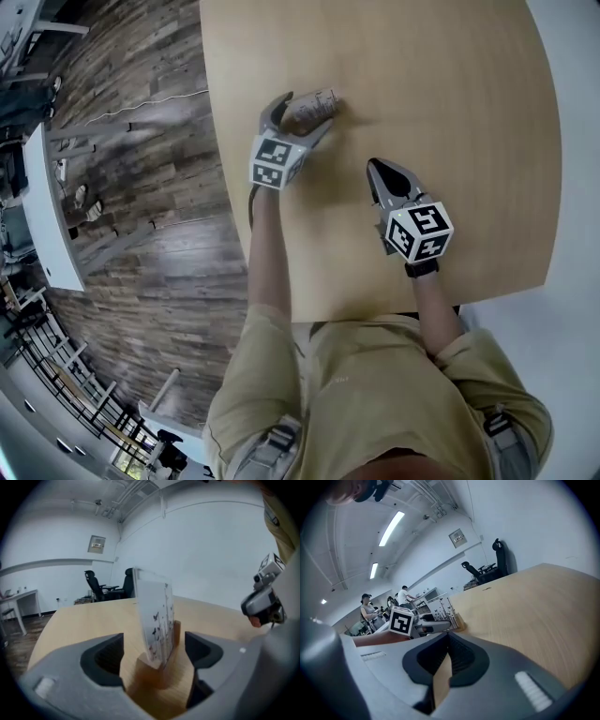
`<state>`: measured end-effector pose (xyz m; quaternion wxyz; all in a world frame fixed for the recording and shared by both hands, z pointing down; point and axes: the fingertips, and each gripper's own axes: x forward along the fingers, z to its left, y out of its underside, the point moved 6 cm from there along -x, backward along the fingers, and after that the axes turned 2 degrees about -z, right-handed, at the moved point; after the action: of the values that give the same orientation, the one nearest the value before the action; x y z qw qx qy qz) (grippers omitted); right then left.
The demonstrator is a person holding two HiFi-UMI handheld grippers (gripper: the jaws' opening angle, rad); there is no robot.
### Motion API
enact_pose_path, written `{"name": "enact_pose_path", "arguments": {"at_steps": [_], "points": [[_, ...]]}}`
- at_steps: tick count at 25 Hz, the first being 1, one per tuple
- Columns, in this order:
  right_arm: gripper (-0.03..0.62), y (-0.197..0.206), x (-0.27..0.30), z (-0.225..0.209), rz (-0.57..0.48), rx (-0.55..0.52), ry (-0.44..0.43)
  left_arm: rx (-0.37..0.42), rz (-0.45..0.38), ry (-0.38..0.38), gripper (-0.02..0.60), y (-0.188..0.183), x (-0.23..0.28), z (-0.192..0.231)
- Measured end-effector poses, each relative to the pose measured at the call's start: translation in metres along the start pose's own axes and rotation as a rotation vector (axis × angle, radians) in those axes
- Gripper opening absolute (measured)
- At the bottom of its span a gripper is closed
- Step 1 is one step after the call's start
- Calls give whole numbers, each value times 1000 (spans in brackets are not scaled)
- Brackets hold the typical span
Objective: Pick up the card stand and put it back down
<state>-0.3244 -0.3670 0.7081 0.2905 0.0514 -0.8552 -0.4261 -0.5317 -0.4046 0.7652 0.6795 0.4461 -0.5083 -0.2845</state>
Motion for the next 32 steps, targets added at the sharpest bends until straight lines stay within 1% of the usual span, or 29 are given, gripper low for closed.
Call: {"name": "enact_pose_path", "arguments": {"at_steps": [3, 7, 11, 12, 13, 15, 16, 21, 24, 27, 32], "points": [[3, 3, 0, -7, -5, 7, 2, 77, 33, 73, 389, 3, 9, 0], [3, -5, -5, -17, -27, 29, 8, 128, 44, 155, 327, 2, 17, -1], [3, -5, -5, -25, -35, 43, 15, 211, 106, 192, 234, 5, 26, -4], [3, -5, -6, -26, -34, 46, 20, 229, 119, 198, 223, 5, 26, -5], [3, -5, -7, -27, -34, 50, 24, 243, 128, 201, 199, 5, 26, -5], [3, -5, -8, -28, -35, 57, 29, 260, 139, 199, 103, 4, 26, -4], [3, -5, -8, -28, -36, 58, 29, 263, 144, 197, 85, 3, 27, -3], [3, -10, -13, -16, -47, 48, 18, 261, 169, 186, 64, 1, 24, -9], [3, -18, -22, -8, -64, 37, 11, 237, 185, 173, 58, -1, 18, -16], [3, -25, -35, 2, -85, 28, 10, 201, 170, 171, 57, -11, 5, -23], [3, -24, -65, 28, -118, 28, 9, 183, 135, 146, 57, -36, -35, -46]]}}
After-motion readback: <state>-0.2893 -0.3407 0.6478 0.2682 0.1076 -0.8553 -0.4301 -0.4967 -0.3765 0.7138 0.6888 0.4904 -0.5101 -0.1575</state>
